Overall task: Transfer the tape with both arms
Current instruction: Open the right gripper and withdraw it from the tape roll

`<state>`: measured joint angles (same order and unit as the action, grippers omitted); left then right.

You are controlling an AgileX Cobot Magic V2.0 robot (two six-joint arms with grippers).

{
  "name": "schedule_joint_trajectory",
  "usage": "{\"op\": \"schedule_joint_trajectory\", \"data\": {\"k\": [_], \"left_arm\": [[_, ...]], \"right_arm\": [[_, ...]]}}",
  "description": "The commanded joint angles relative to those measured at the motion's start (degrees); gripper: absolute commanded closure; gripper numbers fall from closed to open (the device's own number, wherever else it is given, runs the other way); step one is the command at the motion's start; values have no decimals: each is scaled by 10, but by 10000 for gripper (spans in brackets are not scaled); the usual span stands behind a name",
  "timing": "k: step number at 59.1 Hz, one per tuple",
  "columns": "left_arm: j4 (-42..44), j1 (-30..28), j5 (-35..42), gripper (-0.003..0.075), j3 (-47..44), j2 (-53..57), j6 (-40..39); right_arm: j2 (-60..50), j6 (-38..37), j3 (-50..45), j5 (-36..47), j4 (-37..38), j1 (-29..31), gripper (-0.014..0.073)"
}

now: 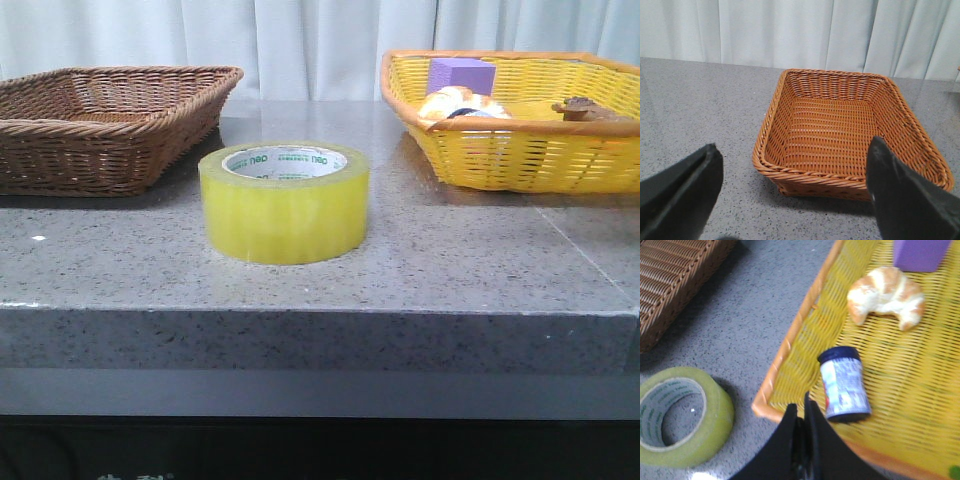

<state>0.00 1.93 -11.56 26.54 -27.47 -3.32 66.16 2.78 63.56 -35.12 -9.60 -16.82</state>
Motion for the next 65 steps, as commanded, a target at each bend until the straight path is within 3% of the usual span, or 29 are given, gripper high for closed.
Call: {"op": "schedule_joint_trajectory", "data": {"k": [1,23,36,51,65], "left_arm": [[0,-1,46,155,20,-7,-3],[0,-1,19,155,20,-7,-3],[-3,13,-87,155,60,-34,-1],[-74,134,-173,155,147,-112,0],[-105,260,-209,155,224,-269,-22]], "right_arm": [[-75,3,-49,78,4,5,621],[-353,14,-327,223,31,5,621],[-447,14,-396,293,44,5,621],[-448,14,-397,295,47,5,621],[-448,14,-397,295,48,5,621]]}}
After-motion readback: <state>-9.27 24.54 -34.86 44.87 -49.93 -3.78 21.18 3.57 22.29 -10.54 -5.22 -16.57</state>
